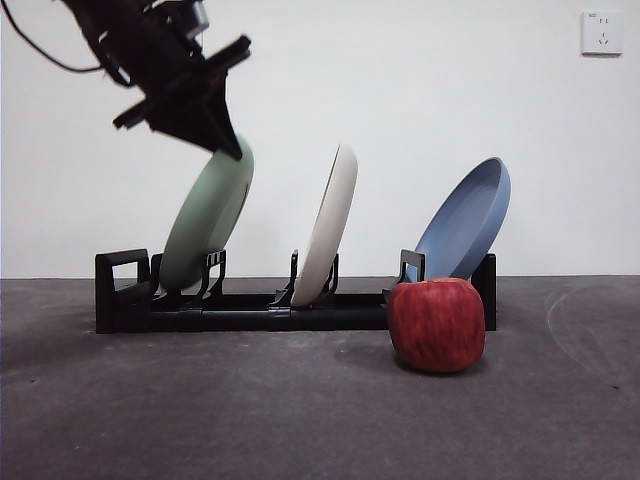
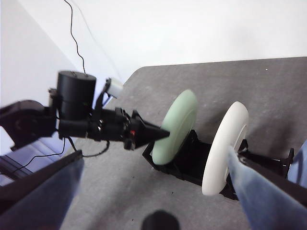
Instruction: Take the green plate from the plate rack,put the plate on the table,take the apple from the table,put the apple in the plate
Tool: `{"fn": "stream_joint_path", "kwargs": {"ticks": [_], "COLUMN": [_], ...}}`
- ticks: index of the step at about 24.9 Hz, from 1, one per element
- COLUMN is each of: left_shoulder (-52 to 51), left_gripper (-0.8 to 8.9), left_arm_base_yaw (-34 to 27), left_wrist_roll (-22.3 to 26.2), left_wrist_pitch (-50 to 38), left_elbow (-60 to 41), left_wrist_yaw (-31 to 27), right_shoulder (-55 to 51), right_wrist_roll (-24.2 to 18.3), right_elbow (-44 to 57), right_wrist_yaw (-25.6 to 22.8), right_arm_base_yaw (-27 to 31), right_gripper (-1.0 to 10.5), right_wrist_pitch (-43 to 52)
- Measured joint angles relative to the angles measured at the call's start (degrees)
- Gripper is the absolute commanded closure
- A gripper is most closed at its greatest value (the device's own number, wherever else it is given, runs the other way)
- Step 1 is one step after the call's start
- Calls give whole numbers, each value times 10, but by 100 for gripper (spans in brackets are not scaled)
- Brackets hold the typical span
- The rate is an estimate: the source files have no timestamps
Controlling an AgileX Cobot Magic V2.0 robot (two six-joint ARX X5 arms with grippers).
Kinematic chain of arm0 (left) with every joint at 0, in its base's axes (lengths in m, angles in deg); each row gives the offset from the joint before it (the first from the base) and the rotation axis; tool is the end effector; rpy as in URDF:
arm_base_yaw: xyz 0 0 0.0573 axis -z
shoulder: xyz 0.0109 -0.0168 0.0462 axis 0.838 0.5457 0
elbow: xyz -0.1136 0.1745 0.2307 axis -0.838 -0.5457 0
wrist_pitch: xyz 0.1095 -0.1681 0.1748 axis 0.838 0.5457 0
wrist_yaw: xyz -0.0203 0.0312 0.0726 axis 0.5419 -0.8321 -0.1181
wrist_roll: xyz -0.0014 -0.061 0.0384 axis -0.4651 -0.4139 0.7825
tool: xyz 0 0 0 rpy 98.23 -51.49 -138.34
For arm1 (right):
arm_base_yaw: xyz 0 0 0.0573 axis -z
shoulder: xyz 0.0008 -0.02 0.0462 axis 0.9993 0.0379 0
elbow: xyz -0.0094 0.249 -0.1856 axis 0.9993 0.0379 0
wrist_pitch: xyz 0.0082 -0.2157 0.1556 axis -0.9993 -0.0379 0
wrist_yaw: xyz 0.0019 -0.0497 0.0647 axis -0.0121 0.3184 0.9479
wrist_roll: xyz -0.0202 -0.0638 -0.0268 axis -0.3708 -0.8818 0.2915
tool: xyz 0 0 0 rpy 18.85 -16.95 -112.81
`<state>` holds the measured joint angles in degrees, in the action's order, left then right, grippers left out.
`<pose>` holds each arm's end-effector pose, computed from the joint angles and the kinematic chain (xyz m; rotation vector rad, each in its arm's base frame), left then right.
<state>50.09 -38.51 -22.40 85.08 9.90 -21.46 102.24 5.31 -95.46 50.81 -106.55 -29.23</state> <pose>0.3931 -0.1477 0.3341 -0.0401 0.7610 -0.5609 0.2157 0.1000 0.4802 0.2917 0.4229 0.7416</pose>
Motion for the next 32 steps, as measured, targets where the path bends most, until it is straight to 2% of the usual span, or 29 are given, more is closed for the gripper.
{"fn": "stream_joint_path", "kwargs": {"ticks": [6,10,15,20,23,26,32], "left_shoulder": [-17,-18,-24,-74,-121,-172,-265], "left_gripper": [822,822,822,822,822,822,822], "left_arm_base_yaw": [12,39,67,92,117,148,195], "left_wrist_roll": [30,77,129,141,142,143,128], "left_wrist_pitch": [118,293,464,464,464,464,464], "left_elbow": [217,398,517,505,462,391,171], "left_wrist_yaw": [-14,-13,-20,-36,-52,-83,-120], "right_shoulder": [0,0,0,0,0,0,0], "right_wrist_roll": [0,-4,-11,-21,-23,-24,-25], "right_elbow": [0,0,0,-1,-1,-1,-1], "right_wrist_yaw": [0,-29,-65,-72,-73,-73,-73], "right_arm_base_yaw": [0,0,0,0,0,0,0], "right_gripper": [446,446,446,446,446,446,446], "right_wrist_pitch": [0,0,0,0,0,0,0]}}
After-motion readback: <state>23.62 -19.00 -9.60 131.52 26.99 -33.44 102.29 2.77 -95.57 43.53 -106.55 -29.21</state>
